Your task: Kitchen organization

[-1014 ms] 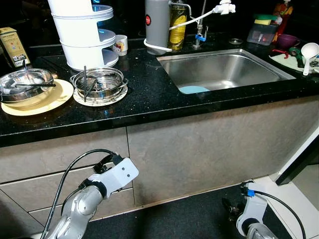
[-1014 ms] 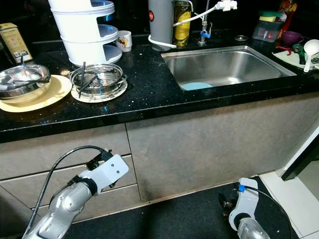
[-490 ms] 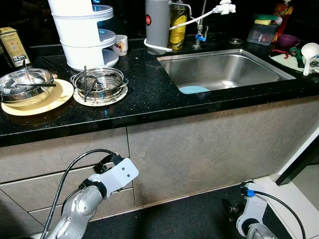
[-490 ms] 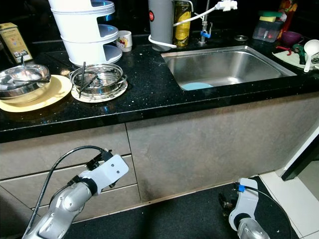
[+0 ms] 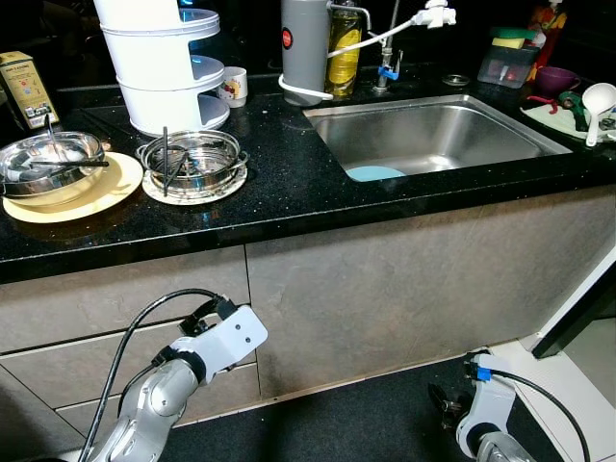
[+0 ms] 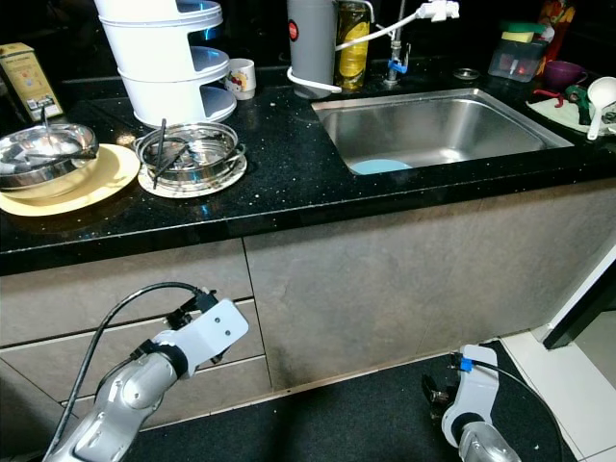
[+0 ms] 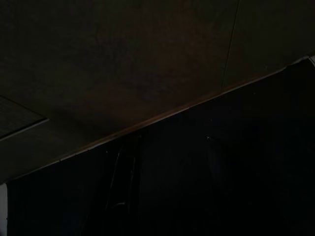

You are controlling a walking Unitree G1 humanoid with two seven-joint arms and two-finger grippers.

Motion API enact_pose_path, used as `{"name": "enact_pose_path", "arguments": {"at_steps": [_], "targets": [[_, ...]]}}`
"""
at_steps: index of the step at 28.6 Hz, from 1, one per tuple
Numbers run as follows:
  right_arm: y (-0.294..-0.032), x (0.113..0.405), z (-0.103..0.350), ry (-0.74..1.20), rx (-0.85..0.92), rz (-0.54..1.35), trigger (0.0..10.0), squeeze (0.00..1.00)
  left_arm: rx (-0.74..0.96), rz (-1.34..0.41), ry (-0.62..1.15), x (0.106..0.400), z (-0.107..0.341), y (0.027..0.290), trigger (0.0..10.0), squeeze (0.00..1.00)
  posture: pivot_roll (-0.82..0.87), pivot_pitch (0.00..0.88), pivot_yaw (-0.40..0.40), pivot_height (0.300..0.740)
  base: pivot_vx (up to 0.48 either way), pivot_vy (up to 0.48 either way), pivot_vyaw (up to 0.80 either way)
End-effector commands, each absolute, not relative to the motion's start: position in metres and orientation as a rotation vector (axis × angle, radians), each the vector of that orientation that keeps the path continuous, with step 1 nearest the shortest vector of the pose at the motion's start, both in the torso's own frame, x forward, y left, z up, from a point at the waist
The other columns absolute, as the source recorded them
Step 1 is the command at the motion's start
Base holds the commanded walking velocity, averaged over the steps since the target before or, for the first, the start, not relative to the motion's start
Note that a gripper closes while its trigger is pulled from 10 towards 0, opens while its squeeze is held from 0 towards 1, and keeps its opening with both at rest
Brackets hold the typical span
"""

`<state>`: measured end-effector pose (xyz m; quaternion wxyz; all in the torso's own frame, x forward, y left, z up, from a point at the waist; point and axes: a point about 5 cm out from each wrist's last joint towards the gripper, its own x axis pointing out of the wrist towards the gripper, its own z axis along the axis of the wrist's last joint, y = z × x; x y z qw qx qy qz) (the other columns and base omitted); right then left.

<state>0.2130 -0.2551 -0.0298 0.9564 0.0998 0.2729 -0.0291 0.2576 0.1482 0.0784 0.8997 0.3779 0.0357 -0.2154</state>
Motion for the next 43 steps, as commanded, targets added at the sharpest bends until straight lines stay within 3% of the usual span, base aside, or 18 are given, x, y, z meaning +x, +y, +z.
{"name": "enact_pose_path", "arguments": {"at_steps": [1,43], "targets": [[-0.2541,0.2123,-0.0317,0.566,0.195,-0.049,10.0,0.0,0.784,-0.45,0.086,0.2556,0.0733,0.1496,10.0,0.0,0.01,0.0,-0.04,0.74,0.0,0.0,0.0],[-0.2546,0.2061,-0.0333,0.563,0.201,-0.049,10.0,0.0,0.783,-0.454,0.078,0.2487,0.075,0.1503,10.0,0.0,0.01,0.0,-0.001,0.74,0.0,0.0,0.0]]}}
